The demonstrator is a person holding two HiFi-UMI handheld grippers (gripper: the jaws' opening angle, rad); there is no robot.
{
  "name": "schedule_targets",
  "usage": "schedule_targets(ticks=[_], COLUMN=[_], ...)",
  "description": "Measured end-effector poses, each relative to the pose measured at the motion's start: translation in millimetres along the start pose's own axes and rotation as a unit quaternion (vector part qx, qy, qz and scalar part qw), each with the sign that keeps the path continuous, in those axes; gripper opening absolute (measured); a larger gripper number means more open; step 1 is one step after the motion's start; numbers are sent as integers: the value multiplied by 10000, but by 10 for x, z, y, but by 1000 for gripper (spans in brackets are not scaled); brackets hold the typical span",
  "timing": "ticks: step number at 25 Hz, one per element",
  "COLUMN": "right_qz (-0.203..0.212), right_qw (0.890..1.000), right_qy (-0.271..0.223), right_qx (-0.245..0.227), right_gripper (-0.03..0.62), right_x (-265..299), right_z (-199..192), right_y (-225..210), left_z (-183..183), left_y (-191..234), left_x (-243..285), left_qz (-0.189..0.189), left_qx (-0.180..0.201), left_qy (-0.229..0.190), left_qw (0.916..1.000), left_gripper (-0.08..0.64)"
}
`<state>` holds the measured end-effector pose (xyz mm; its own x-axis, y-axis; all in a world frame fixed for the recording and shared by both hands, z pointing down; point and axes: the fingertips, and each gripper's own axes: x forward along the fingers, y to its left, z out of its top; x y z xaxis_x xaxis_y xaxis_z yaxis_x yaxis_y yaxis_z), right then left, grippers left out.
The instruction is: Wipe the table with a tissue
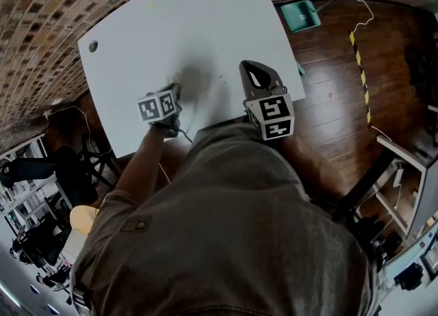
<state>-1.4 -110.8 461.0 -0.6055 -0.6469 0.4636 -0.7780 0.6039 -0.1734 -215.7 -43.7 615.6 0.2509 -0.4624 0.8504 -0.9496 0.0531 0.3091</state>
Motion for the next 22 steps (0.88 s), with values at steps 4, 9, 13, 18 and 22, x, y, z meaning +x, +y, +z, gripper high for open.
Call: schedule_targets(ticks=[4, 9, 13, 18, 22], right_qz=[-24, 62, 277, 556, 583], right_qw=[10000, 10000, 9996, 9983, 9979], right_qy=[-8, -24, 5, 53, 189], right_qx=[34, 19, -27, -164, -209], right_gripper=[14, 14, 14, 14, 14], right_x=[-55, -113, -100, -70, -41], right_z=[-10, 6, 11, -25, -71], right_y=[-161, -375, -501, -496, -415], left_z=[32, 61, 76, 14, -71], left_y=[-245, -419, -606, -844, -920], left_x=[106, 156, 127, 63, 22], left_qz=[-70, 0, 6, -34, -192], left_qx=[120, 71, -62, -168, -273], left_qy=[27, -15, -164, -387, -429], left_qw=[9999, 10000, 9998, 9991, 9985], left_gripper=[31, 31, 31, 31, 31])
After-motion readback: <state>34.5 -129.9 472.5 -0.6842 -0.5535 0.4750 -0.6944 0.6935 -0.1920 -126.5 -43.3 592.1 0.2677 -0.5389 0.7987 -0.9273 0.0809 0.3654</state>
